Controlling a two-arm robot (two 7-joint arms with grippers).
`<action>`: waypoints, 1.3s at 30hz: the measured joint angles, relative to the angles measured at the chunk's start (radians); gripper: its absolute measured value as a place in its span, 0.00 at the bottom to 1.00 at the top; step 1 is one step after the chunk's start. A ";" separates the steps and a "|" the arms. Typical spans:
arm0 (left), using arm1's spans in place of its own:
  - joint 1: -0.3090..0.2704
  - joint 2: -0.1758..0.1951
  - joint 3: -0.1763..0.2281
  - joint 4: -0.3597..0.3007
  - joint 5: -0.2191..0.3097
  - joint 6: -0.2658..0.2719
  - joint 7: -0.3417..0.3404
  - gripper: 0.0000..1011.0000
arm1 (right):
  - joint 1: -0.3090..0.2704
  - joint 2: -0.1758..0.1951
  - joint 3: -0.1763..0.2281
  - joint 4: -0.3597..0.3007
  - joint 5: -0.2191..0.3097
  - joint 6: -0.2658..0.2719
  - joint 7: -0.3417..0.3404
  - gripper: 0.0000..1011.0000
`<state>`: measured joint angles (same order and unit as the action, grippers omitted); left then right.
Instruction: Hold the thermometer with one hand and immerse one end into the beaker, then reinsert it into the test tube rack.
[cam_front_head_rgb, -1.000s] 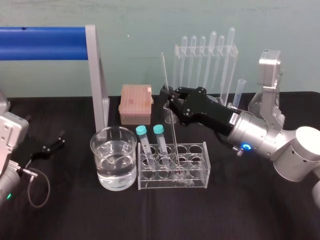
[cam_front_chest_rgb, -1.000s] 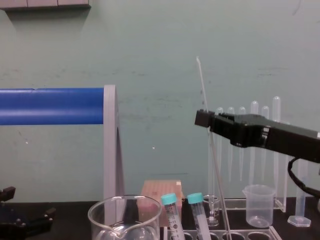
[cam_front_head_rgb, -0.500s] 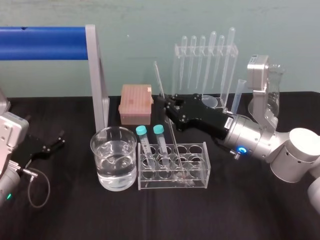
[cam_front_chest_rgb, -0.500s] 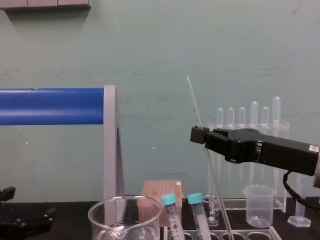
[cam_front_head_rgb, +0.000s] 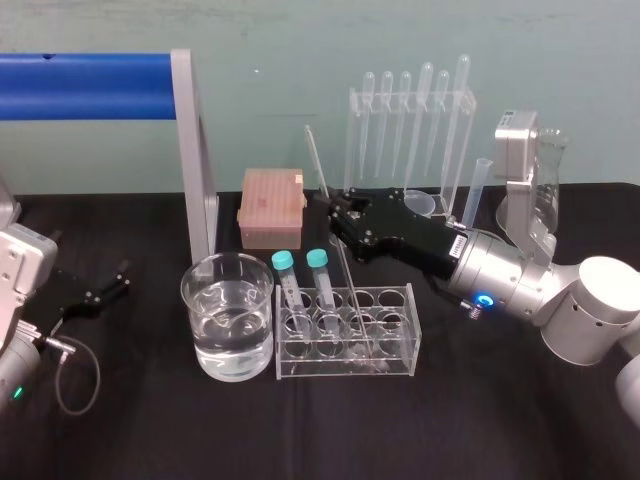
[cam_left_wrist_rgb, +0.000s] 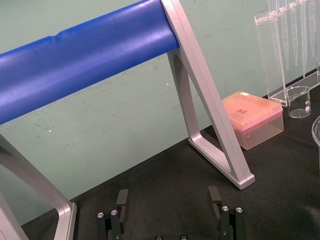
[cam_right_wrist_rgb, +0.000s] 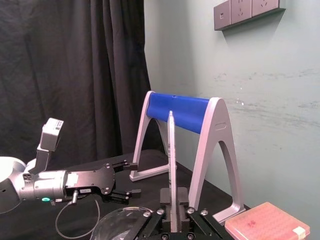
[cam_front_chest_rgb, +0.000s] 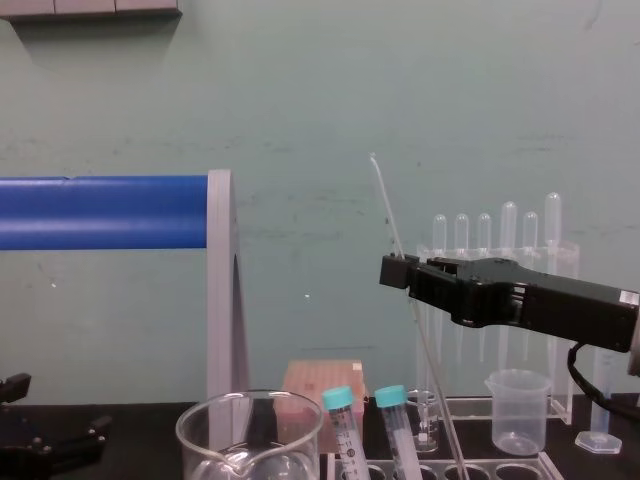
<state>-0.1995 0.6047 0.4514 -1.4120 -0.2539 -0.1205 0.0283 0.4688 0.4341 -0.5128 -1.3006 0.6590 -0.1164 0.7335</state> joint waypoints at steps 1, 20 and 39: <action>0.000 0.000 0.000 0.000 0.000 0.000 0.000 1.00 | 0.000 0.000 0.000 0.000 0.000 0.000 0.000 0.11; 0.000 0.000 0.000 0.000 0.000 0.000 0.000 1.00 | -0.001 0.000 0.002 -0.002 0.003 0.000 -0.001 0.71; 0.000 0.000 0.000 0.000 0.000 0.000 0.000 1.00 | -0.195 0.071 0.170 -0.061 -0.067 0.232 -0.521 0.99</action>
<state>-0.1995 0.6047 0.4514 -1.4120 -0.2539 -0.1205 0.0283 0.2740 0.5047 -0.3425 -1.3612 0.5917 0.1154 0.2125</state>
